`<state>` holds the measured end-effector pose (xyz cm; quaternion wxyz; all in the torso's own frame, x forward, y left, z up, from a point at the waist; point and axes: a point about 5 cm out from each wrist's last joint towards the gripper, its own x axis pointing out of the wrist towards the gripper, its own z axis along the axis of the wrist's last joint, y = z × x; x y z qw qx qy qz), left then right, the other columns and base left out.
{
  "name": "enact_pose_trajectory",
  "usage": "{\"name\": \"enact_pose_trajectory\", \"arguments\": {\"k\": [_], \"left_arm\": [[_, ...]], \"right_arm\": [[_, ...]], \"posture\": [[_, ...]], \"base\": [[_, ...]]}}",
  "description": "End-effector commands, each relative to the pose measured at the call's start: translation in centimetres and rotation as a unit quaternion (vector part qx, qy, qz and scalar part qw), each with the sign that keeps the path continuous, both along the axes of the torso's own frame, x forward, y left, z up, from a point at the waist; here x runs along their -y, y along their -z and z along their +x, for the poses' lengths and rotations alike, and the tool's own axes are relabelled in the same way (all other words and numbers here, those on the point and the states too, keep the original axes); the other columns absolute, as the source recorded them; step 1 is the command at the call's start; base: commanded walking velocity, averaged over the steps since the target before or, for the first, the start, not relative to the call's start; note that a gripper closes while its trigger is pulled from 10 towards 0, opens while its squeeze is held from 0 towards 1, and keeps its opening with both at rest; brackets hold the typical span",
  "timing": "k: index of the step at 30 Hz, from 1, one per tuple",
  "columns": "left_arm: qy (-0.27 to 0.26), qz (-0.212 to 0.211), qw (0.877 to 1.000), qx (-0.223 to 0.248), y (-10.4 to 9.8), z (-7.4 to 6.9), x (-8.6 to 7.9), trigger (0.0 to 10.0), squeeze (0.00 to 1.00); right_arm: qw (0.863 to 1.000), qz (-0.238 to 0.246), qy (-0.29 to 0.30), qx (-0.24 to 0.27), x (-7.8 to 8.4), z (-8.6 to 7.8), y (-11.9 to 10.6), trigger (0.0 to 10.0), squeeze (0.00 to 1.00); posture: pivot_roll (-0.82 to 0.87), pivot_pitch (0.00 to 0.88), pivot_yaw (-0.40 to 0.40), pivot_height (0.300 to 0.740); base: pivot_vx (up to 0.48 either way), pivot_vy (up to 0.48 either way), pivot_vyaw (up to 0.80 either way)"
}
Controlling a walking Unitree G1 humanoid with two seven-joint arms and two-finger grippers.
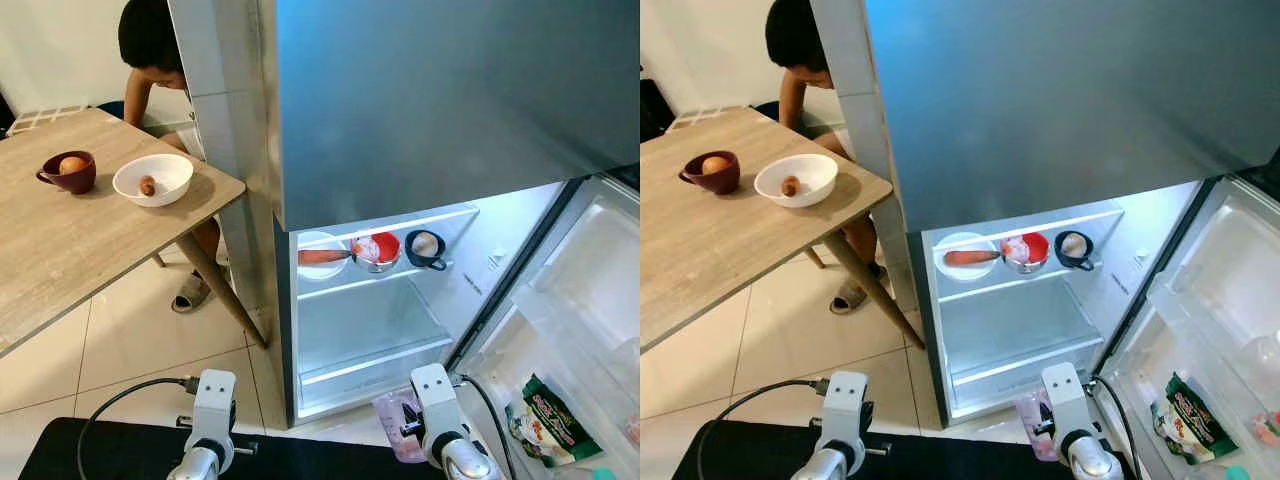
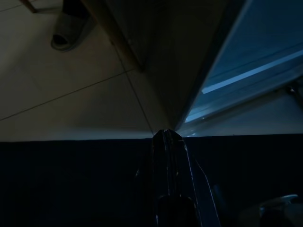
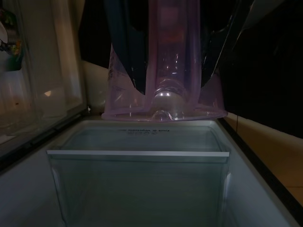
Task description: Restocking fridge
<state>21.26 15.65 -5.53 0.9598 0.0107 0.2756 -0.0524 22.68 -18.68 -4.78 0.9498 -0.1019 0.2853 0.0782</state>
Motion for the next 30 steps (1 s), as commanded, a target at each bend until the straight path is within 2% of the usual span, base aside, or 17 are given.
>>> {"name": "enact_pose_trajectory", "arguments": {"k": [1, 8, 23, 27, 30], "left_arm": [[-0.012, 0.0, 1.0, -0.004, 0.17, -0.28, -0.35, 10.0, 0.0], [-0.004, 0.002, 1.0, -0.001, 0.13, -0.31, -0.24, 10.0, 0.0], [-0.01, -0.002, 1.0, 0.001, 0.04, -0.13, -0.12, 10.0, 0.0], [-0.033, -0.006, 0.999, -0.003, 0.13, -0.18, -0.39, 10.0, 0.0], [-0.03, -0.004, 1.0, -0.004, 0.18, -0.28, -0.48, 10.0, 0.0]], "right_arm": [[1.0, 0.003, 0.006, -0.006, -0.15, -0.34, 0.27, 10.0, 0.0], [1.0, 0.003, 0.006, -0.006, -0.23, -0.41, 0.32, 10.0, 0.0], [1.0, -0.001, 0.007, -0.005, -0.05, -0.32, 0.24, 10.0, 0.0], [1.0, -0.003, 0.006, -0.006, -0.01, -0.3, 0.24, 10.0, 0.0], [1.0, -0.004, 0.004, -0.006, 0.01, -0.26, 0.21, 10.0, 0.0]], "posture": [[-0.12, 0.087, 0.001, 0.74], [-0.12, 0.086, 0.0, 0.74], [-0.13, 0.079, 0.0, 0.74], [-0.13, 0.074, -0.002, 0.74], [-0.13, 0.073, -0.002, 0.74]], "base": [[0.0, 0.0, 0.0], [0.0, 0.0, 0.0], [0.0, -0.459, 0.0], [0.0, 0.0, 0.0], [0.0, 0.0, 0.0]]}}
